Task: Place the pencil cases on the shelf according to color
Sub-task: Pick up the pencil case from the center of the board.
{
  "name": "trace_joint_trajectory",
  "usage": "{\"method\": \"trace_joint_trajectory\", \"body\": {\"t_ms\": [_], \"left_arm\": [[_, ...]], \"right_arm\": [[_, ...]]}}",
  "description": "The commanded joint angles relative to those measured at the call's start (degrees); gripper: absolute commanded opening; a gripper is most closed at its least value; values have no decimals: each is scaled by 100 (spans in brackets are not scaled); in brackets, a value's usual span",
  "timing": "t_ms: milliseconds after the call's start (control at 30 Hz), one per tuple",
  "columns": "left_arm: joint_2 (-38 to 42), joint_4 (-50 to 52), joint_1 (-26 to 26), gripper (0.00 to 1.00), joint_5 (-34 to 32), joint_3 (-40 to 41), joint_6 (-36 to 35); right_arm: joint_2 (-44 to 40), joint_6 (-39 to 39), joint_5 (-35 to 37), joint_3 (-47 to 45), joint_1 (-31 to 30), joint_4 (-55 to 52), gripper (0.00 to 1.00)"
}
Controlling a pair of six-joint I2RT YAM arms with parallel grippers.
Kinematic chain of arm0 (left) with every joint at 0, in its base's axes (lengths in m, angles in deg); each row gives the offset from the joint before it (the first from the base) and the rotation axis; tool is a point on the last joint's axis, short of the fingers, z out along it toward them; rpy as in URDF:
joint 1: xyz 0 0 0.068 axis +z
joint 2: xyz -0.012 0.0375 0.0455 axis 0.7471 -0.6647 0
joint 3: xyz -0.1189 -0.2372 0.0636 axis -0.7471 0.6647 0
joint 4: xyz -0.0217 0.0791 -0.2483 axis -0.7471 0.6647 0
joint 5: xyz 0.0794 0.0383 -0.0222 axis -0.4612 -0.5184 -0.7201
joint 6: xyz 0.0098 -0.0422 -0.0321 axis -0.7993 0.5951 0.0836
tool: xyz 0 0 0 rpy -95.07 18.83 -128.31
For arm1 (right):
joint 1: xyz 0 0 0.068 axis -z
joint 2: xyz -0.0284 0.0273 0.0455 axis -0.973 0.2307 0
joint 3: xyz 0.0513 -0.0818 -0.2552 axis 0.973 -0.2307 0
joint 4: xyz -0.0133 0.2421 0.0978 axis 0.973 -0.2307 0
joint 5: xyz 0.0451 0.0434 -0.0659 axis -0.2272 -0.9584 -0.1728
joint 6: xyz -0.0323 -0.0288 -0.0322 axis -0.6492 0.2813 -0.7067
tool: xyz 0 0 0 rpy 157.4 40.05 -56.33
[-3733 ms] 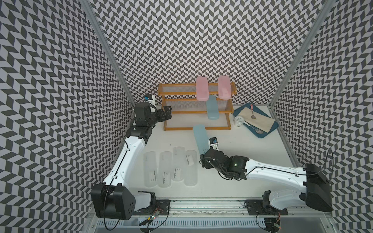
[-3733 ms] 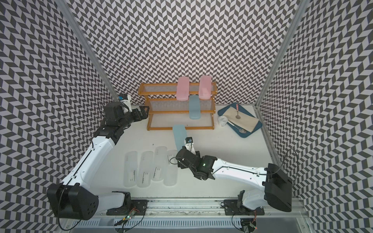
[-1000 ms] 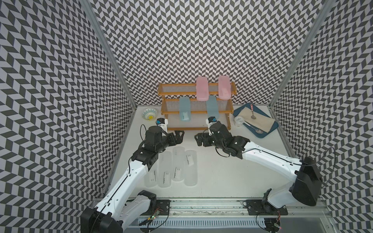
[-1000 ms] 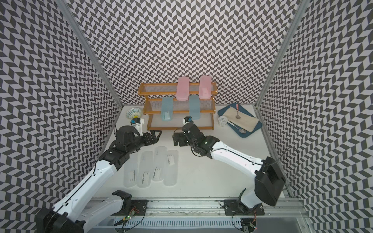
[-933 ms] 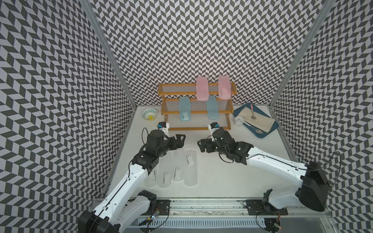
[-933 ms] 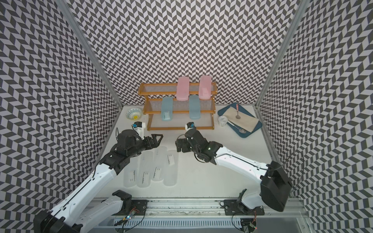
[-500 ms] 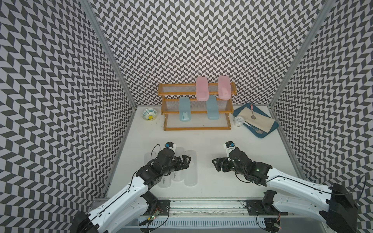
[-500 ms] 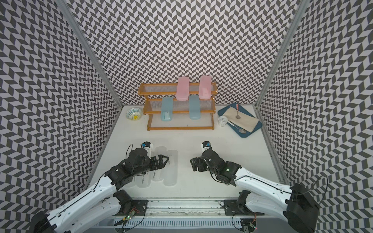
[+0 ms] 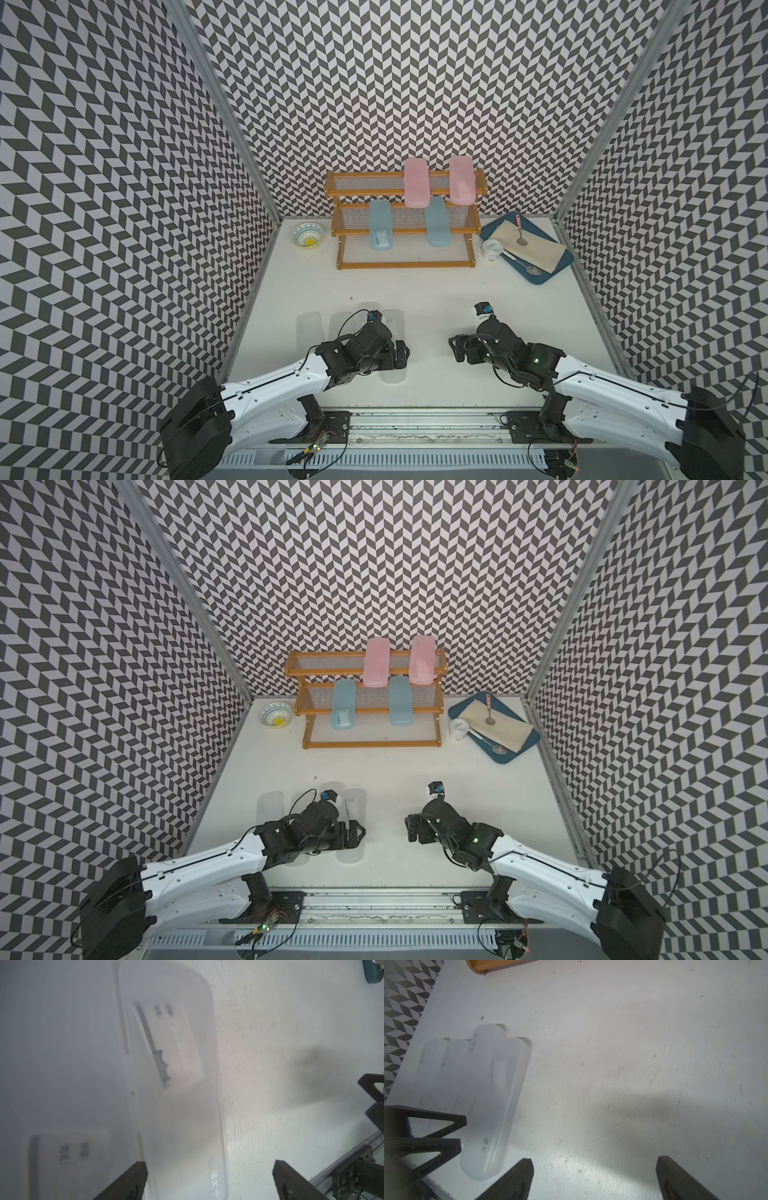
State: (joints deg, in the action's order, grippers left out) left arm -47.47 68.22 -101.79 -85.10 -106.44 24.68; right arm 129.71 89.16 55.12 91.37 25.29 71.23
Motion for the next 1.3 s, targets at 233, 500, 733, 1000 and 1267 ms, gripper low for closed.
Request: {"method": "trace_joint_trajectory", "body": {"t_ms": [233, 500, 733, 1000, 1267], "left_arm": [[-1674, -1110, -522, 99, -105, -847, -56], [-3037, -806, -926, 99, -524, -2160, -331], [-1591, -219, -656, 100, -1412, -1636, -318], [381, 305, 709, 100, -1448, -720, -657], [1314, 445, 1640, 100, -1142, -50, -509]], "right_arm": [[-591, 262, 570, 109, -39, -446, 97], [-1286, 370, 640, -38, -39, -584, 97], [-1219, 287, 301, -80, -39, -199, 99], [340, -379, -520, 290, -45, 679, 99], [1924, -662, -338, 1050, -311, 920, 100]]}}
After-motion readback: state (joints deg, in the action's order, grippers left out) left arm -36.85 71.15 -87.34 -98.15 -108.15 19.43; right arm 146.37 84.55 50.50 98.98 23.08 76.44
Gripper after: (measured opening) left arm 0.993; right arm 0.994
